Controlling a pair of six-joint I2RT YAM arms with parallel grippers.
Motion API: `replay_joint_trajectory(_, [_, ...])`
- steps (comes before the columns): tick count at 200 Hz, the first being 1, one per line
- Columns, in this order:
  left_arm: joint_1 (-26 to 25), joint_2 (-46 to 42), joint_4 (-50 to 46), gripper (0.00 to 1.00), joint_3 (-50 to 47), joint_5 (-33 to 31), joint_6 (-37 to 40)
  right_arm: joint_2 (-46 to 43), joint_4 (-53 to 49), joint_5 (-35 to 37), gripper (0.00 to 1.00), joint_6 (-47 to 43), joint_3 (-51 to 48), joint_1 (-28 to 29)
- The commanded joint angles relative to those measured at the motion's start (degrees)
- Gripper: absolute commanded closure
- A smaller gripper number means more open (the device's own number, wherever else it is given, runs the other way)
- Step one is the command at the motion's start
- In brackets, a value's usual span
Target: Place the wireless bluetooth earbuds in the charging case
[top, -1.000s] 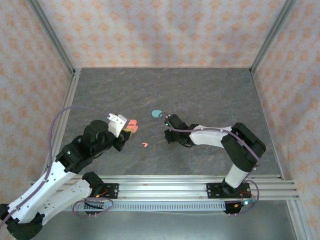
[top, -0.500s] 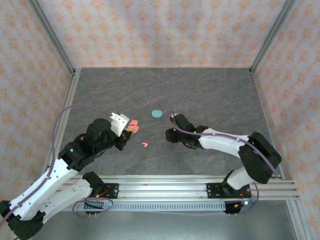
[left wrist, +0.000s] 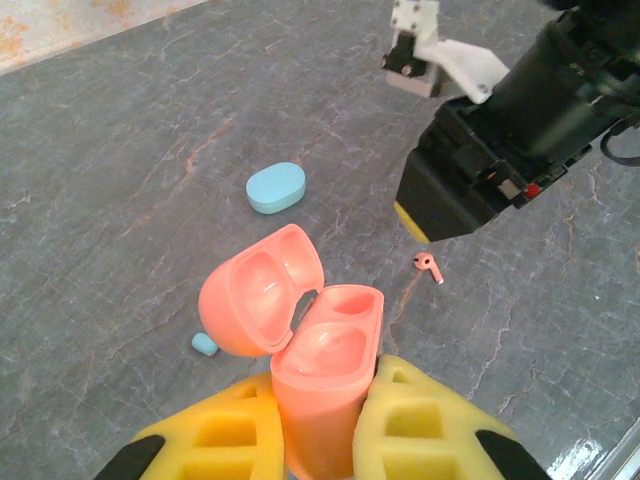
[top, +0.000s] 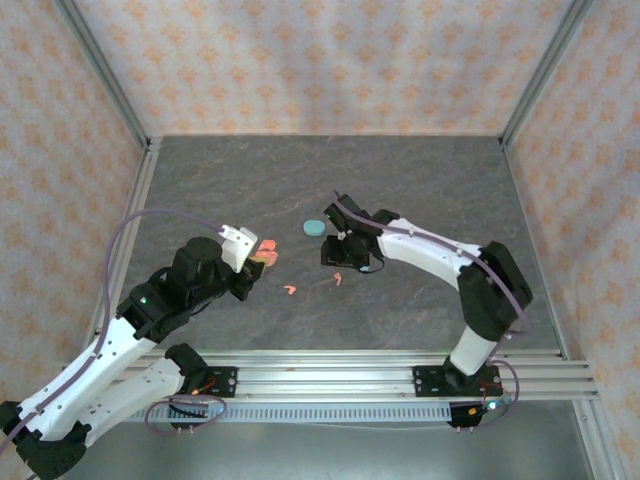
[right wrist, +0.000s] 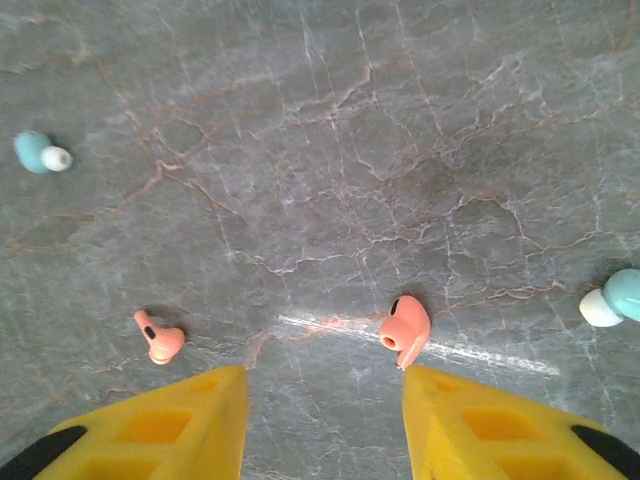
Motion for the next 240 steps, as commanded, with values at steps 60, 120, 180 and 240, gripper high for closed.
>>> replay_joint_trajectory(60, [0.2, -1.1, 2.9, 1.0, -0.4, 0.4, -1.8, 12.4, -17.7, 2.7, 0.6, -1.4, 11.3, 1.8])
replay_joint_trajectory(120, [0.2, -0.5, 3.4, 1.0, -0.7, 0.4, -2.0, 17.0, -18.8, 4.5, 0.64, -4.6, 13.7, 1.8])
replay_joint_trajectory(180, [0.2, -0.3, 3.7, 1.0, -0.9, 0.5, -2.2, 20.0, -19.0, 5.2, 0.67, -6.0, 15.9, 1.7])
replay_joint_trajectory(240, [0.2, 0.0, 3.4, 1.0, -0.7, 0.6, -2.0, 21.1, -20.9, 6.4, 0.71, -7.5, 18.6, 1.7])
